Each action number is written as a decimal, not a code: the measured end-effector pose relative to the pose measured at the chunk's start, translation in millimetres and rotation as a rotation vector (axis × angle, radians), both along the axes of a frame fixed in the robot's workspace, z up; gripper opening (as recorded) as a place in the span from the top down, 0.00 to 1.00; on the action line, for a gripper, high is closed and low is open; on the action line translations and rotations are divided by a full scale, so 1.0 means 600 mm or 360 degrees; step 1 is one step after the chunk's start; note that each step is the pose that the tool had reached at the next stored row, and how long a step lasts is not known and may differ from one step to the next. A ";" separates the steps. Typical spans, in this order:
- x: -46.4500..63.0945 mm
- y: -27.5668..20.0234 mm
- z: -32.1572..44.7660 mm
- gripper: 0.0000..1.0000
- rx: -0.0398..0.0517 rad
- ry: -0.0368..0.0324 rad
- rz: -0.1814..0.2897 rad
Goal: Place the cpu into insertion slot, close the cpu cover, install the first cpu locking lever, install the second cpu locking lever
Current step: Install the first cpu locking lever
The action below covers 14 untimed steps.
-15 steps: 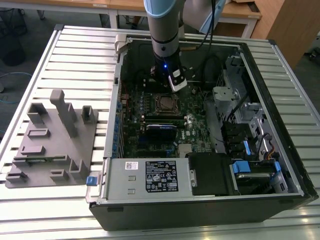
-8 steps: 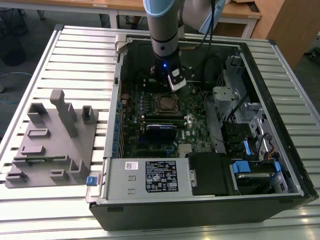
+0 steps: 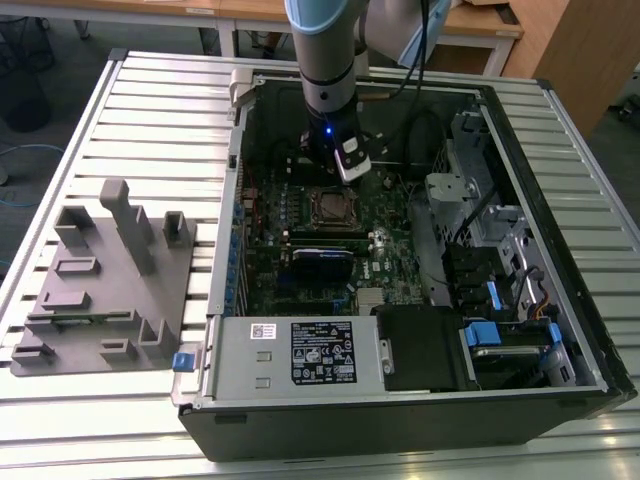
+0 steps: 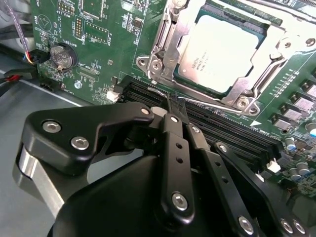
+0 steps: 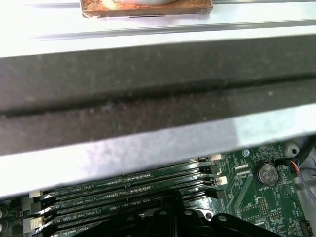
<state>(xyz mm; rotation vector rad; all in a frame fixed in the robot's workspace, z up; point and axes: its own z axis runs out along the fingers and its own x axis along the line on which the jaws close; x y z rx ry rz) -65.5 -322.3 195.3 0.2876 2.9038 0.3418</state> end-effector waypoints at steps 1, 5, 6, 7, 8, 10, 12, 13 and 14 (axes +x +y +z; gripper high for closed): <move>0.000 0.0000 -0.001 0.90 -0.0002 -0.0002 -0.0002; 0.000 -0.0001 -0.002 0.90 -0.0011 -0.0013 -0.0007; 0.000 -0.0002 -0.002 0.90 -0.0013 -0.0015 -0.0007; 0.000 -0.0004 -0.003 0.90 -0.0016 -0.0016 -0.0007; 0.000 -0.0008 -0.003 0.90 -0.0019 -0.0018 -0.0008; 0.000 -0.0015 -0.003 0.90 -0.0022 -0.0019 -0.0008; 0.000 -0.0018 -0.003 0.90 -0.0025 -0.0019 -0.0008; 0.000 -0.0018 -0.003 0.90 -0.0025 -0.0020 -0.0008; 0.000 -0.0019 -0.004 0.90 -0.0025 -0.0022 -0.0009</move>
